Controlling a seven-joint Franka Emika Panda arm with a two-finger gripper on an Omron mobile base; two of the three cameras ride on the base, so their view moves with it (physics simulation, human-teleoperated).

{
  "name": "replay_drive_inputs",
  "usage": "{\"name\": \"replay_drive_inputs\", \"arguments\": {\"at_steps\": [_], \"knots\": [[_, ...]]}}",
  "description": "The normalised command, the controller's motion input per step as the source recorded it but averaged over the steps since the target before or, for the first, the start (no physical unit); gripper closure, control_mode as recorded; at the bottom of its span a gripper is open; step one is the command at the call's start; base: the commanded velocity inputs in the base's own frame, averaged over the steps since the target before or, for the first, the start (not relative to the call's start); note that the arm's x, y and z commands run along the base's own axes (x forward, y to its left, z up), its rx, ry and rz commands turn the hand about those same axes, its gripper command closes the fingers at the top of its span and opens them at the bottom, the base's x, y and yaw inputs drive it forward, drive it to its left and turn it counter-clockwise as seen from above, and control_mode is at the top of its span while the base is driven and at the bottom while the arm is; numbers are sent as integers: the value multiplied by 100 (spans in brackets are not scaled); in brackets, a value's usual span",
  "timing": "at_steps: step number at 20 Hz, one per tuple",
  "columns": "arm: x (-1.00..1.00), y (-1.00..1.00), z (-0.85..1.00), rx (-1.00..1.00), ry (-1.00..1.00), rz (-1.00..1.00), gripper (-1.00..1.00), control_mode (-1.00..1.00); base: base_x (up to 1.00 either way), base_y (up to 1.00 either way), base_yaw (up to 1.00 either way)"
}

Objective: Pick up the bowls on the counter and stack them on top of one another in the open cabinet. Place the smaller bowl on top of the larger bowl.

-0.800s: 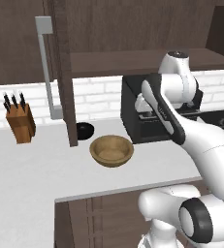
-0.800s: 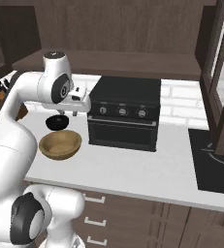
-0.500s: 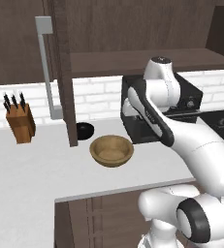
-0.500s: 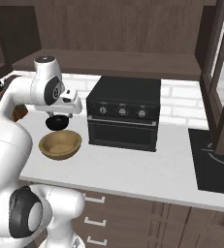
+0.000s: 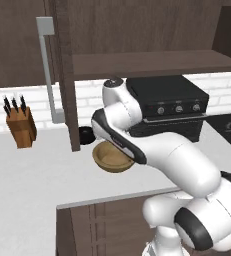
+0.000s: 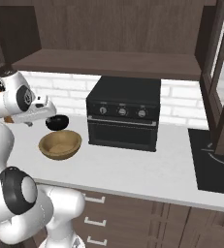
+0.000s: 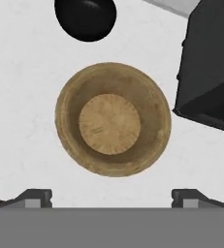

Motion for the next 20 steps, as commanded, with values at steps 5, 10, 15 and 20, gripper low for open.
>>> {"name": "replay_drive_inputs", "arguments": {"at_steps": [5, 10, 15, 20], "knots": [[5, 35, -28, -19, -12, 13, -100, -100, 0, 0, 0], [23, 0, -28, -9, -6, 0, -100, -100, 0, 0, 0], [32, 0, -15, 0, -5, 0, -100, -100, 0, 0, 0], [36, 30, -1, -4, 1, 0, -100, -100, 0, 0, 0]]}}
